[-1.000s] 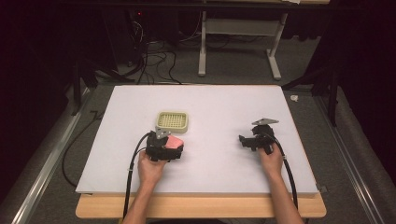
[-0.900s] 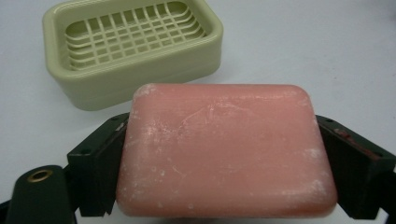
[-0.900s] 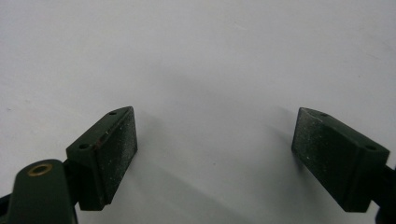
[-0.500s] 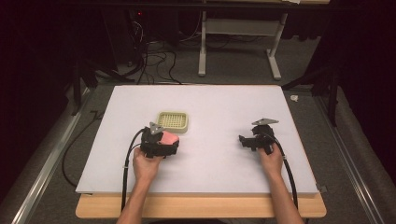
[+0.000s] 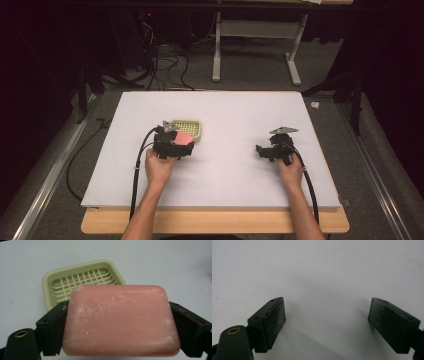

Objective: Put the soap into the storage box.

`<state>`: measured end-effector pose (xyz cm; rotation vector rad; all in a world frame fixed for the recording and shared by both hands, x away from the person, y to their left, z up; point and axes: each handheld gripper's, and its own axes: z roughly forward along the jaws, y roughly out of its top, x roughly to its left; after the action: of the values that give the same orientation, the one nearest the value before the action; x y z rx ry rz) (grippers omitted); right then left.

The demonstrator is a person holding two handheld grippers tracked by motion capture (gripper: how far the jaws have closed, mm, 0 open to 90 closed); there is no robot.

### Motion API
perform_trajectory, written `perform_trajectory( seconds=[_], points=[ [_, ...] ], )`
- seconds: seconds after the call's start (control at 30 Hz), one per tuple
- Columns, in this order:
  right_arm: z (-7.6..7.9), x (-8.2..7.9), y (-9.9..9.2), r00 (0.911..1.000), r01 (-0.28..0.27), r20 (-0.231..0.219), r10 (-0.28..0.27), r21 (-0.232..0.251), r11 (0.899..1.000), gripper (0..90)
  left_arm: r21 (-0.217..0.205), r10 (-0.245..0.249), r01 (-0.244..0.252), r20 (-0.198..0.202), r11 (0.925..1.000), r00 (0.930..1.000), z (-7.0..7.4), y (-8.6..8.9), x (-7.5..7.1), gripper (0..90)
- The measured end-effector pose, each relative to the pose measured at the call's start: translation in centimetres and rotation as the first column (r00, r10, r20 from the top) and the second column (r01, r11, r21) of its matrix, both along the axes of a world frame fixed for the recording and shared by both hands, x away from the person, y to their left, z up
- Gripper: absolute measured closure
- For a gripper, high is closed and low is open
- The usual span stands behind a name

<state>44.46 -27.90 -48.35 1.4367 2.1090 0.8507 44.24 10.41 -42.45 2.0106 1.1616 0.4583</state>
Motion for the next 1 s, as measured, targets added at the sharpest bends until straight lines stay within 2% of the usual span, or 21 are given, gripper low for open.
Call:
perform_trajectory(
  seconds=[0.13,0.37,0.43,0.53,0.6,0.8,0.93,1.0],
  points=[
    [0.0,0.0,0.0,1.0,0.0,0.0,0.0,0.0,1.0,14.8,-0.01,0.003,-0.003,-0.006,0.9999,1.0,-0.1,-0.1,0.4,13.9],
    [0.0,0.0,0.0,1.0,0.0,0.0,0.0,0.0,1.0,14.8,0.01,0.013,-0.013,-0.011,0.9999,0.9999,0.2,-0.4,1.5,13.9],
    [0.0,0.0,0.0,1.0,0.0,0.001,0.0,-0.001,1.0,14.8,0.0,0.013,-0.013,-0.012,0.9999,0.9998,0.4,-0.3,1.8,13.9],
    [0.0,0.0,0.0,1.0,0.0,0.001,0.0,0.0,1.0,14.8,0.028,0.022,-0.021,-0.012,0.9994,0.9997,0.7,-0.4,2.4,13.9],
    [0.0,0.0,0.0,1.0,0.0,0.002,0.0,-0.001,1.0,14.8,0.025,0.025,-0.025,-0.008,0.9994,0.9996,0.9,-0.4,2.6,13.9],
    [0.0,0.0,0.0,1.0,0.0,0.002,0.0,-0.001,1.0,14.8,0.035,0.04,-0.038,-0.034,0.9986,0.9986,0.9,-0.6,3.8,13.9],
    [0.0,0.0,0.0,1.0,0.0,0.002,0.0,0.0,1.0,14.8,0.007,0.047,-0.046,-0.047,0.9989,0.9978,0.7,-0.7,4.4,13.9],
    [0.0,0.0,0.0,1.0,0.0,0.002,0.0,-0.001,1.0,14.8,0.007,0.058,-0.058,-0.061,0.9983,0.9965,0.3,-0.7,4.8,13.9]
  ],
)
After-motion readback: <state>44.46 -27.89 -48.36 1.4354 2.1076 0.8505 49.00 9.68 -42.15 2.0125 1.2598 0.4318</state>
